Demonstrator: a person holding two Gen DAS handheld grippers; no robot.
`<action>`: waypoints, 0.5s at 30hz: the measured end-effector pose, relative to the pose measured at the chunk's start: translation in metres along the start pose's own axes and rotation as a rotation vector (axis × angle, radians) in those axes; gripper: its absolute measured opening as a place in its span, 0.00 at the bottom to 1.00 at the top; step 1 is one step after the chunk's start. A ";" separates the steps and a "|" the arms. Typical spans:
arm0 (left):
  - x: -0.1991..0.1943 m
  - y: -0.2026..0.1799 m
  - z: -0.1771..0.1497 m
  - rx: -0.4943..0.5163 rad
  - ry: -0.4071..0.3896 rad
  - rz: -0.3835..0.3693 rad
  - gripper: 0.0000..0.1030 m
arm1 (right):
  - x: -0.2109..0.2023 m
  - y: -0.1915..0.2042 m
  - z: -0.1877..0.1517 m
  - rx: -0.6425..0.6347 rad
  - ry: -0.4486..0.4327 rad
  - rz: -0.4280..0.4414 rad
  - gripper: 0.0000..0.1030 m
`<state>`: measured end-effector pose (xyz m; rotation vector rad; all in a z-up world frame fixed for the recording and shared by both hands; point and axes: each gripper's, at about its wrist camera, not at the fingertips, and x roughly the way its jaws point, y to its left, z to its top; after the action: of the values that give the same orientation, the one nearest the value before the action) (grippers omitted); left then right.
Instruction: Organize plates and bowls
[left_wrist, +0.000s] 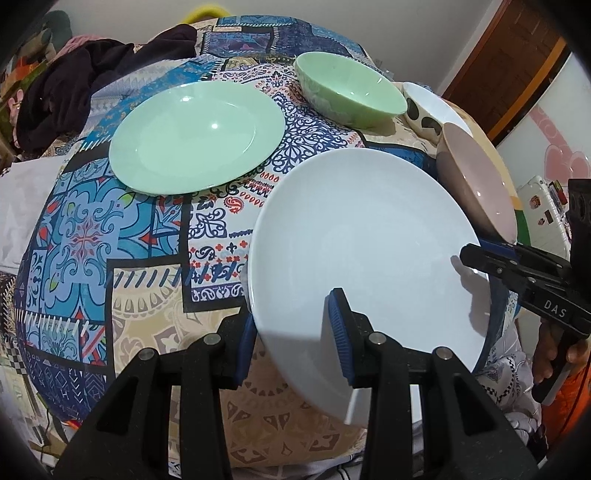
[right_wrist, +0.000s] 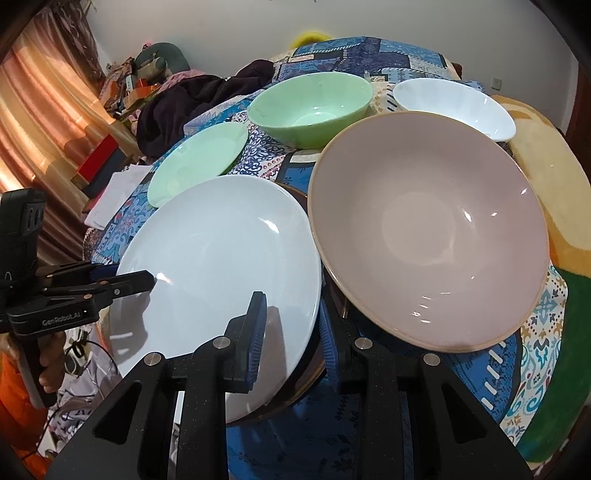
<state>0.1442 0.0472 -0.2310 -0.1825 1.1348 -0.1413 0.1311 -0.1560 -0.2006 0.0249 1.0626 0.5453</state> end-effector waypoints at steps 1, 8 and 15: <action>0.001 0.000 0.001 -0.002 0.002 -0.002 0.37 | 0.000 0.000 0.000 0.001 -0.002 -0.001 0.25; 0.008 -0.001 0.006 -0.008 0.016 -0.018 0.38 | -0.005 -0.007 -0.001 0.028 -0.011 0.013 0.25; 0.010 -0.003 0.006 0.000 0.018 -0.010 0.38 | -0.008 -0.005 -0.002 0.023 -0.009 0.007 0.25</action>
<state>0.1537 0.0430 -0.2369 -0.1873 1.1522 -0.1517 0.1281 -0.1640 -0.1967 0.0511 1.0600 0.5386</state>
